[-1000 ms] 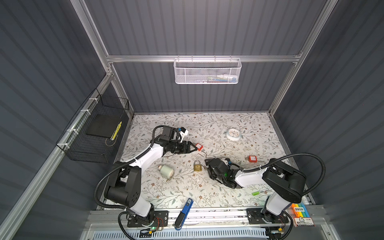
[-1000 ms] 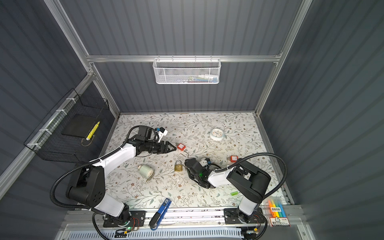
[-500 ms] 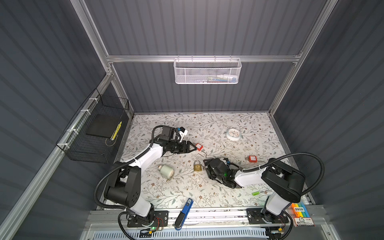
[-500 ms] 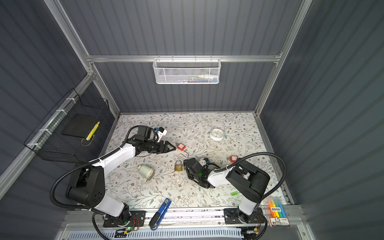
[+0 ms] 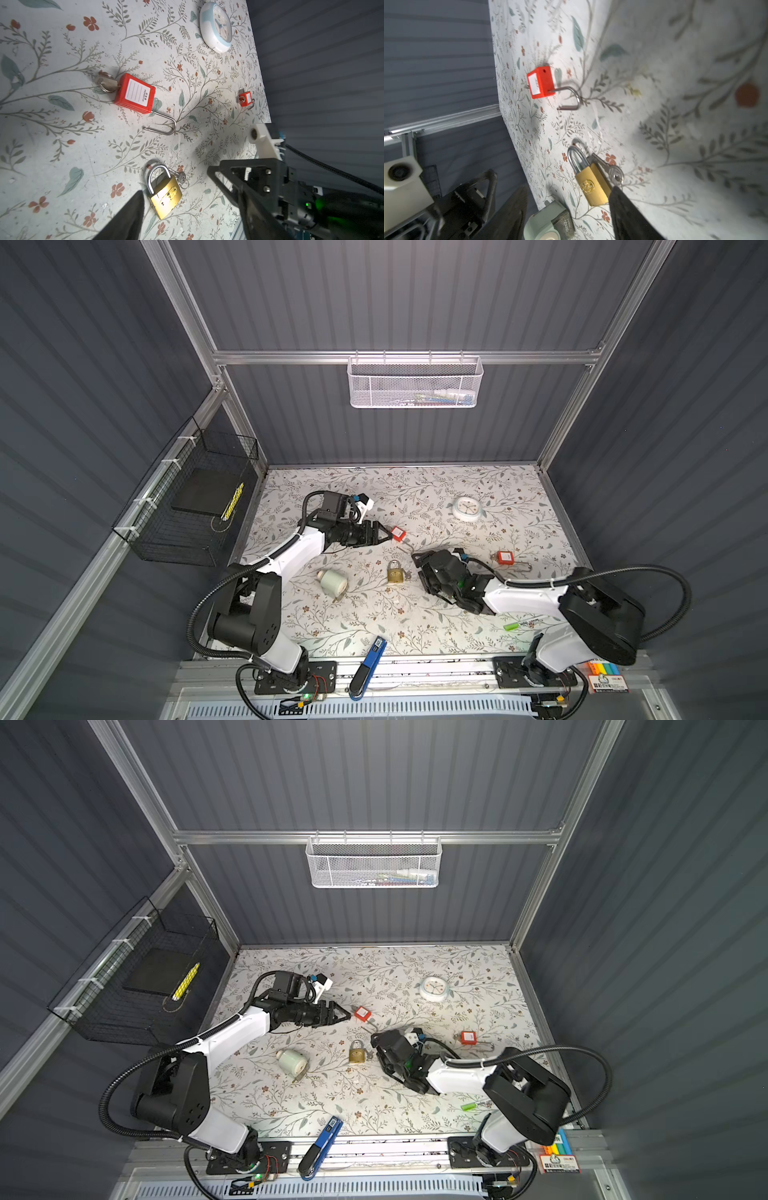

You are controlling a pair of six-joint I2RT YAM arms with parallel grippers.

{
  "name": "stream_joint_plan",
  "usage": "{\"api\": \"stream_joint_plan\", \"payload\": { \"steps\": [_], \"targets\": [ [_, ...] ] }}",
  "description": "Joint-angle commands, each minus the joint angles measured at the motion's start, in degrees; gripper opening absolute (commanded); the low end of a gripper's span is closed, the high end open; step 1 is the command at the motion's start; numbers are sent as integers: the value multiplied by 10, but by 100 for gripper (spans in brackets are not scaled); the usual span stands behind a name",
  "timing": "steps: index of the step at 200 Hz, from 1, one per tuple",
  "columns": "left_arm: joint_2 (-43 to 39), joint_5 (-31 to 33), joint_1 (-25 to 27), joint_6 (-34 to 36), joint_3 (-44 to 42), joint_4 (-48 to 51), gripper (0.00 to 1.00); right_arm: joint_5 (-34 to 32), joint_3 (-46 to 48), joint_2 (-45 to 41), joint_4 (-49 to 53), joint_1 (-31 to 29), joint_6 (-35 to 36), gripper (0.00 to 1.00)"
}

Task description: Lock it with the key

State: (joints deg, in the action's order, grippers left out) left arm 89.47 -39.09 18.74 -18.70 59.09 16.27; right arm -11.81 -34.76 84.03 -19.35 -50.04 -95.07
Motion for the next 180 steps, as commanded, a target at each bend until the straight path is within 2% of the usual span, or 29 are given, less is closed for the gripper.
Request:
{"api": "stream_joint_plan", "payload": {
  "steps": [1, 19, 46, 77, 112, 141, 180],
  "targets": [
    [12, -21, -12, -8, 17, 3, 75, 43, -52, -36, 123, 46, 161, 67],
    [49, -55, -11, -5, 34, -2, 75, 52, -73, -59, 176, 77, 237, 71],
    [104, -67, -5, 9, 60, -1, 75, 115, -76, -79, 195, 133, 304, 71],
    [161, -67, 10, 14, 86, -5, 79, 124, -113, -94, 271, 146, 392, 72],
    [206, -48, 24, 7, 103, -18, 81, 168, -112, -109, 286, 148, 417, 72],
    [232, -37, 31, -13, 118, -43, 81, 180, -111, -119, 314, 157, 456, 73],
    [276, -28, 42, -21, 157, -48, 81, 193, -93, -152, 321, 183, 467, 73]
  ]
}}
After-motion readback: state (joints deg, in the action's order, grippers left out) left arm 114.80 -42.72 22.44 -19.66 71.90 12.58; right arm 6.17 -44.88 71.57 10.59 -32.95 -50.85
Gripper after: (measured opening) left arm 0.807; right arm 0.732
